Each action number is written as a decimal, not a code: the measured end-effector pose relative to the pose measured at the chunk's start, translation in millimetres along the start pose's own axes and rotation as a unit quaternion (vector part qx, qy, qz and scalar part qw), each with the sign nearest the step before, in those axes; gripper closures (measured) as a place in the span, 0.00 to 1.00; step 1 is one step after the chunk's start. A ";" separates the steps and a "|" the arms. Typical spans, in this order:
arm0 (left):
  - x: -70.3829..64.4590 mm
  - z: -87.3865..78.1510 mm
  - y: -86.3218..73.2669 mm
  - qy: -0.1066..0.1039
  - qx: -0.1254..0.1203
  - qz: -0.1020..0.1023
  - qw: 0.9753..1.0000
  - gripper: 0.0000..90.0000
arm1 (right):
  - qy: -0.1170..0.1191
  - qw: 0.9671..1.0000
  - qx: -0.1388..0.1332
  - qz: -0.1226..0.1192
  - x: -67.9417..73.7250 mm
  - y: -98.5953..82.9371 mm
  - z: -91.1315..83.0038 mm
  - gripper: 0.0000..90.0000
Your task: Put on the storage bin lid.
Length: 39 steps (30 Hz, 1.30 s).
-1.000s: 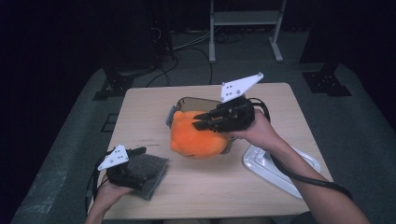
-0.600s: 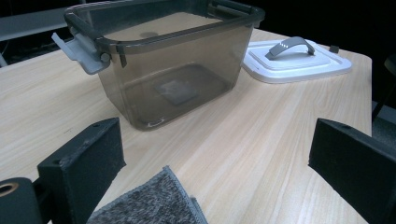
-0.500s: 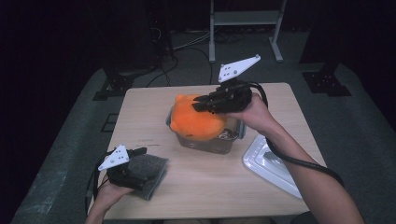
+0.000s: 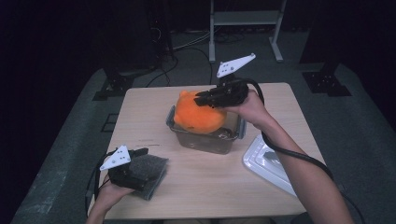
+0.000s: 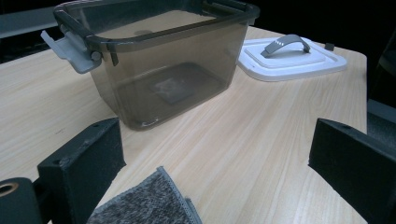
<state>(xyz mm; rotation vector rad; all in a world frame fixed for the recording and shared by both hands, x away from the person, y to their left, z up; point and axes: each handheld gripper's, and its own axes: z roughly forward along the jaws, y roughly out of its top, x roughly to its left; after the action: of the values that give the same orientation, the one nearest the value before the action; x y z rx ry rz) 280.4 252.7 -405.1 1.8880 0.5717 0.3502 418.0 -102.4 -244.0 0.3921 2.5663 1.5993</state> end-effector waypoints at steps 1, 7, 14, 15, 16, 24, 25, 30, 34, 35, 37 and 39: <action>0.0 0.0 0.0 0.000 0.000 0.000 1.000 0.03 | -0.001 1.000 0.000 0.004 -1.9 -1.2 1.2 0.85; -1.3 0.8 -0.6 -0.003 0.001 -0.002 1.000 0.03 | -0.003 1.000 0.006 0.009 -12.5 -8.3 11.6 0.85; -0.8 0.0 -1.0 -0.002 0.001 -0.002 1.000 0.03 | -0.006 1.000 0.014 0.020 -23.0 -18.0 20.2 0.85; -0.9 0.1 -1.0 -0.003 0.001 -0.002 1.000 0.03 | -0.007 1.000 0.015 0.021 -24.3 -19.3 21.3 0.85; -0.9 0.1 -1.0 -0.003 0.001 -0.002 1.000 0.03 | -0.007 1.000 0.015 0.021 -24.3 -19.3 21.3 0.85; -1.8 0.9 -0.5 -0.006 0.001 -0.001 1.000 0.03 | -0.011 0.999 0.025 0.033 -35.6 -31.9 29.7 0.85; -1.8 0.9 -0.5 -0.006 0.001 -0.001 1.000 0.03 | -0.011 0.999 0.025 0.033 -35.6 -31.9 29.7 0.85; -1.8 1.3 -0.5 -0.007 0.002 0.000 1.000 0.03 | -0.016 0.999 0.027 0.040 -43.5 -38.7 31.4 0.85; -2.1 1.7 -0.5 -0.008 0.003 0.001 1.000 0.03 | -0.018 0.998 0.030 0.045 -46.2 -42.1 33.1 0.85; -2.5 1.9 -0.5 -0.008 0.002 0.000 1.000 0.03 | -0.018 0.998 0.030 0.046 -47.3 -43.3 33.7 0.85; -2.5 1.6 -0.4 -0.009 0.003 0.001 1.000 0.03 | -0.019 0.998 0.031 0.052 -50.2 -47.3 35.7 0.85; -2.4 1.4 -0.4 -0.009 0.003 0.001 1.000 0.03 | -0.021 0.998 0.033 0.053 -52.2 -49.3 37.1 0.85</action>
<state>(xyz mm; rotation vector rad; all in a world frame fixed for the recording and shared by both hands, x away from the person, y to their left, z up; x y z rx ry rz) 279.1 250.4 -406.0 1.8958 0.5605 0.3327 467.9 -104.6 -307.6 0.5703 2.6142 1.5237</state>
